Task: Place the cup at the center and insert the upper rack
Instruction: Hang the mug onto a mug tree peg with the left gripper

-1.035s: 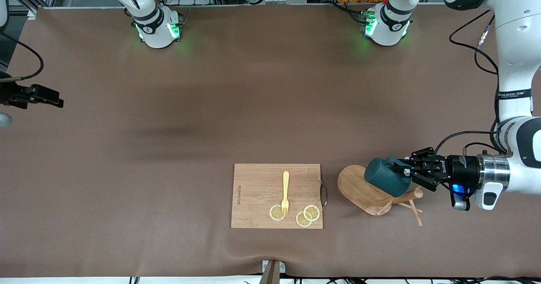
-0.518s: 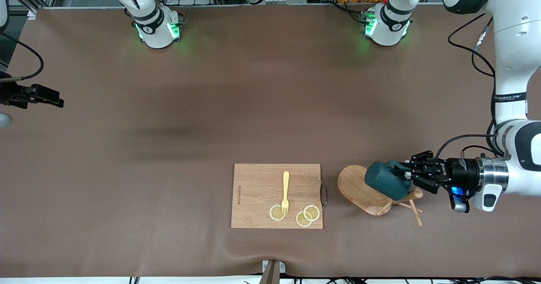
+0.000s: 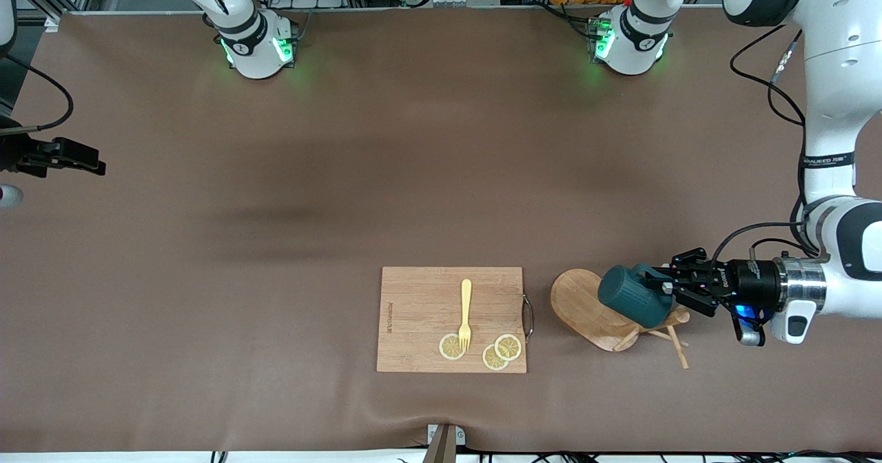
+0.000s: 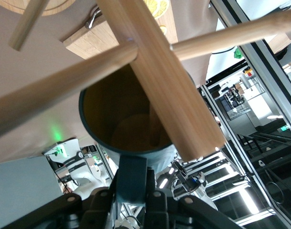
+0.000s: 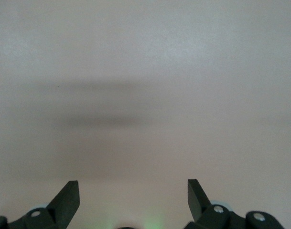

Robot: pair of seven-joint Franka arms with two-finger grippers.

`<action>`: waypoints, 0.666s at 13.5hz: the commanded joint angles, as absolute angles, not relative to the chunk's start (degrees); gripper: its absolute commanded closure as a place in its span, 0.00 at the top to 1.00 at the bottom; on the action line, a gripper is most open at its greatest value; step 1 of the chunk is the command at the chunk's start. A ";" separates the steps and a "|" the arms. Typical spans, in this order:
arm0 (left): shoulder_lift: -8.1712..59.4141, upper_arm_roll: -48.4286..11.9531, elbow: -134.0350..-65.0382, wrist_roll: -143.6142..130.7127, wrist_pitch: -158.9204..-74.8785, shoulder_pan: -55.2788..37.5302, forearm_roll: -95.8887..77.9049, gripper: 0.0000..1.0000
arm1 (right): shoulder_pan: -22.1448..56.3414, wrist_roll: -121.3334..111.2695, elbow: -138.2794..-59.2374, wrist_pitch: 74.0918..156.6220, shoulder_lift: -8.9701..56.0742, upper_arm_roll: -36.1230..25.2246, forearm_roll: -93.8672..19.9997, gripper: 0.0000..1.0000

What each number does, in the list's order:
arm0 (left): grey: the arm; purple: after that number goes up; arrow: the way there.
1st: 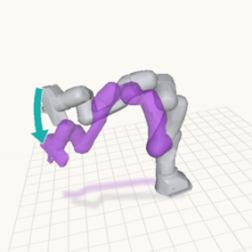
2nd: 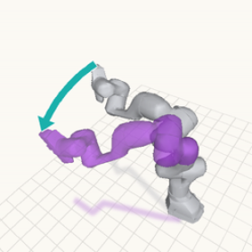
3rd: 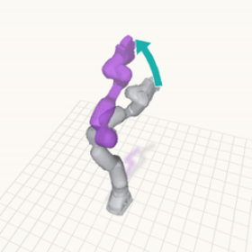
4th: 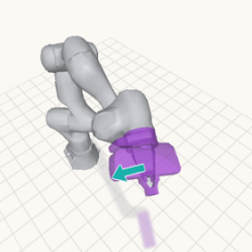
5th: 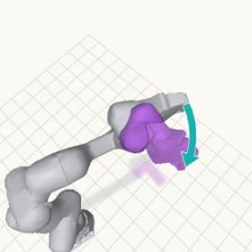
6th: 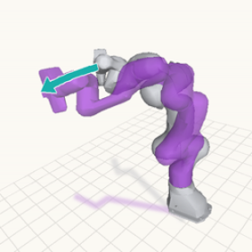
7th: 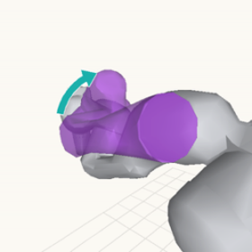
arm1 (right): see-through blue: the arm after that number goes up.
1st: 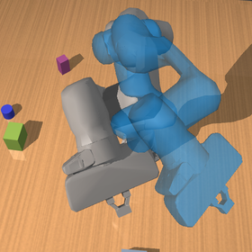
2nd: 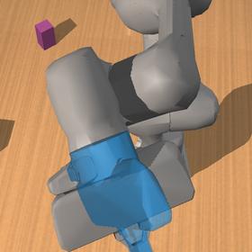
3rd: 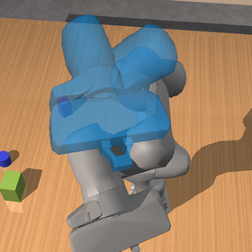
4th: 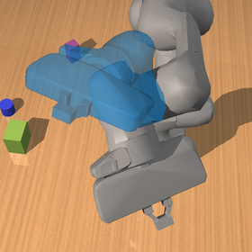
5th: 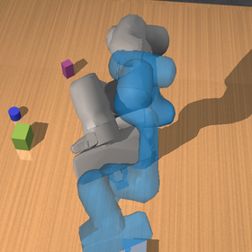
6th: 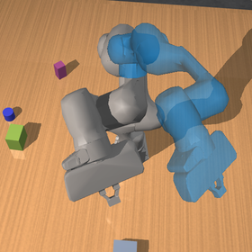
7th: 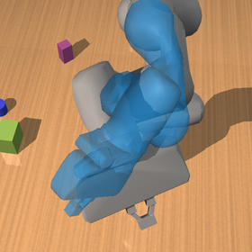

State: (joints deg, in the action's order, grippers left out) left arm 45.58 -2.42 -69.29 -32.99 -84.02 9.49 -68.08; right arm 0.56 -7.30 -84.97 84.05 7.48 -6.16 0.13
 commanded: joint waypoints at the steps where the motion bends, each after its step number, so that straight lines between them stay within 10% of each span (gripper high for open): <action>1: 45.26 -2.20 -70.40 -31.90 -83.41 9.67 -70.22 0.46 | -0.44 -6.59 -84.81 83.58 7.29 -5.10 0.35 1.00; 5: 45.09 -1.50 -70.40 -31.82 -83.50 9.58 -70.22 1.00 | -0.44 -6.59 -84.73 83.85 7.38 -5.10 0.35 1.00; 9: 43.43 -0.79 -70.40 -32.34 -83.41 9.14 -69.09 1.00 | -0.35 -6.59 -84.81 83.85 7.38 -5.10 0.35 1.00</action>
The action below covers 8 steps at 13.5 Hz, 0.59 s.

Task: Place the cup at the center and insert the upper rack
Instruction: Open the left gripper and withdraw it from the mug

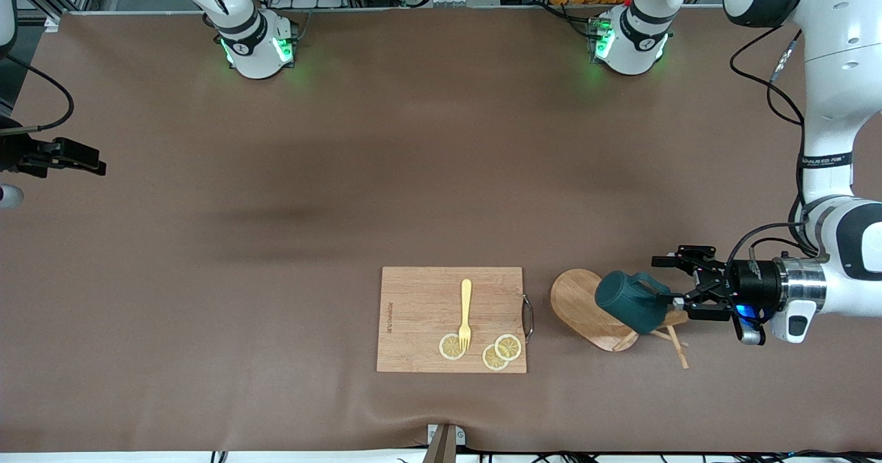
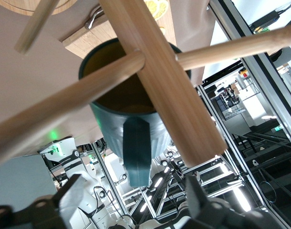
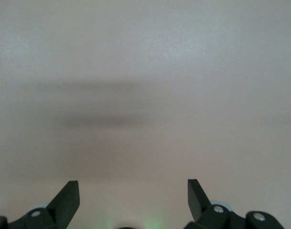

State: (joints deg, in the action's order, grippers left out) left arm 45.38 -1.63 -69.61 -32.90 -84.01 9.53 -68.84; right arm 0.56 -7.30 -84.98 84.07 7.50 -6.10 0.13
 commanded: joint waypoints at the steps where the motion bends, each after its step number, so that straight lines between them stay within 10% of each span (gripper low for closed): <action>1: 42.72 -0.70 -70.40 -32.26 -83.50 8.88 -67.69 1.00 | -0.44 -6.59 -84.73 83.85 7.47 -5.10 0.35 1.00; 8: 30.87 -1.05 -70.49 -27.35 -88.67 4.83 -42.83 1.00 | -0.09 -6.68 -83.94 83.94 7.38 -5.18 0.44 1.00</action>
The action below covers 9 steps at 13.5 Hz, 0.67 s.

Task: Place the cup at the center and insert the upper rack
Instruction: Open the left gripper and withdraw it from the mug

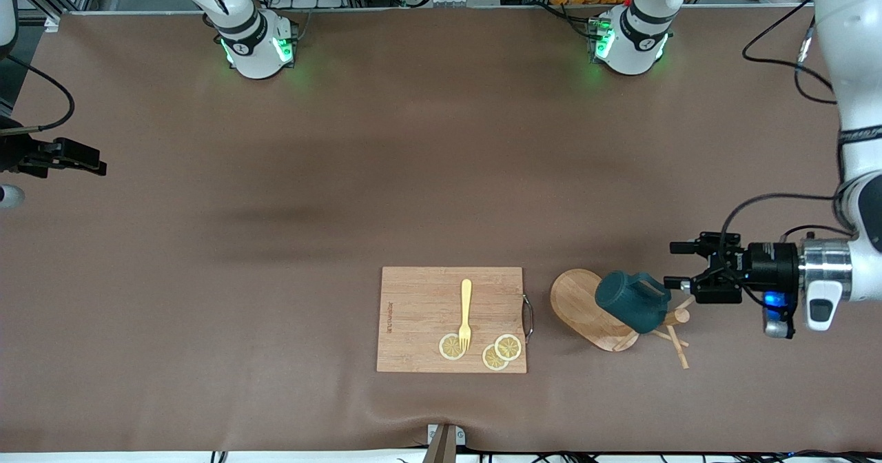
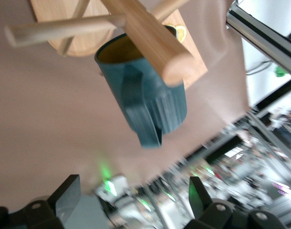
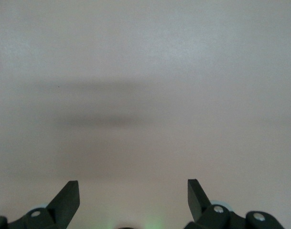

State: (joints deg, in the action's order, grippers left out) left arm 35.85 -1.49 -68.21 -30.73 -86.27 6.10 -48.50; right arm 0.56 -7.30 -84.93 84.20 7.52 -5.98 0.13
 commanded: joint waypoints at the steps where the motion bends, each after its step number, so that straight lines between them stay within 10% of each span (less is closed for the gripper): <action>1: 28.41 -1.40 -72.14 -26.29 -89.20 4.66 -40.19 1.00 | -0.09 -6.77 -83.50 83.94 7.38 -5.10 0.44 1.00; 9: 8.29 -9.75 -84.35 -22.07 -89.56 2.28 -3.10 1.00 | 1.67 -6.59 -82.88 84.02 7.56 -5.19 0.53 1.00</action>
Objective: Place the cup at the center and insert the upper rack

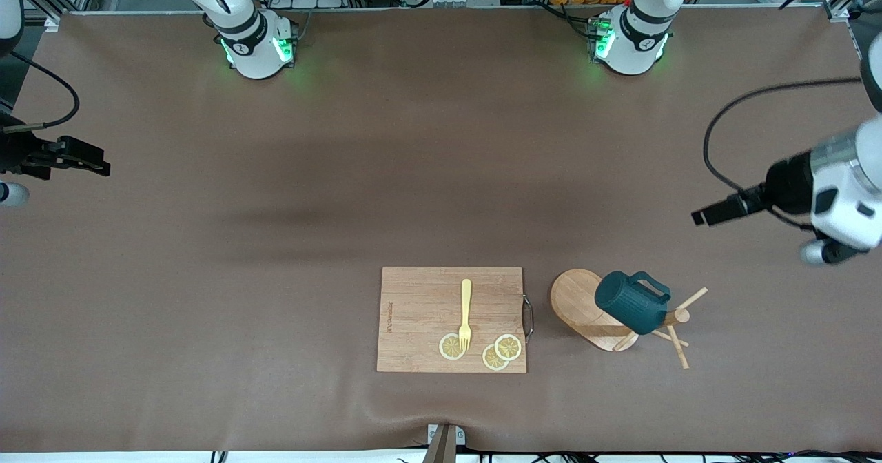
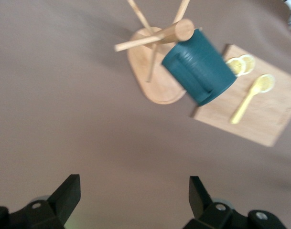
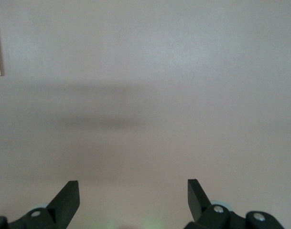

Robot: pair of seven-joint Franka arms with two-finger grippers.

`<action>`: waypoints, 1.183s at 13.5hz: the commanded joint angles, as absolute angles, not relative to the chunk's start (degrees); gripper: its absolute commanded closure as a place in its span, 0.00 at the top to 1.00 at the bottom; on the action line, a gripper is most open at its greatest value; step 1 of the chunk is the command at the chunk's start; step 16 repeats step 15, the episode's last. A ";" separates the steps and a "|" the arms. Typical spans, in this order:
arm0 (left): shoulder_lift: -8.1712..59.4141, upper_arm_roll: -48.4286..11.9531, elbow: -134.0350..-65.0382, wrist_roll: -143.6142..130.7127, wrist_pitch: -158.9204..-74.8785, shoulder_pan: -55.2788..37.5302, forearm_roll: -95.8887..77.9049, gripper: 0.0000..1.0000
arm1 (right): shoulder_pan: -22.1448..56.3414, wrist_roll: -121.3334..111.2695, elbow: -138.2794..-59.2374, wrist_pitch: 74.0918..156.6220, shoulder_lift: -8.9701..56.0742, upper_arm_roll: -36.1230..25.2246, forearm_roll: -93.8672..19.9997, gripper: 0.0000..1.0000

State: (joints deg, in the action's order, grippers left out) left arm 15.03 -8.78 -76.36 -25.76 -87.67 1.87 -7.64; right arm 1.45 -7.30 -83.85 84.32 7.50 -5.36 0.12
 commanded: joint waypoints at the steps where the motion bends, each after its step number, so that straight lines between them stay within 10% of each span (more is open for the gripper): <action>1: 5.74 -10.28 -86.46 -20.06 -89.56 2.55 -0.99 1.00 | 1.67 -6.59 -82.88 84.02 7.82 -5.19 0.70 1.00; 6: -7.45 -11.95 -97.54 -11.87 -89.47 8.07 0.70 1.00 | 1.58 -6.50 -82.62 84.11 8.09 -5.19 0.70 1.00; 16: -6.68 -12.39 -97.73 -10.63 -89.12 9.05 0.62 1.00 | 2.63 -6.42 -82.62 85.25 8.88 -5.19 0.62 1.00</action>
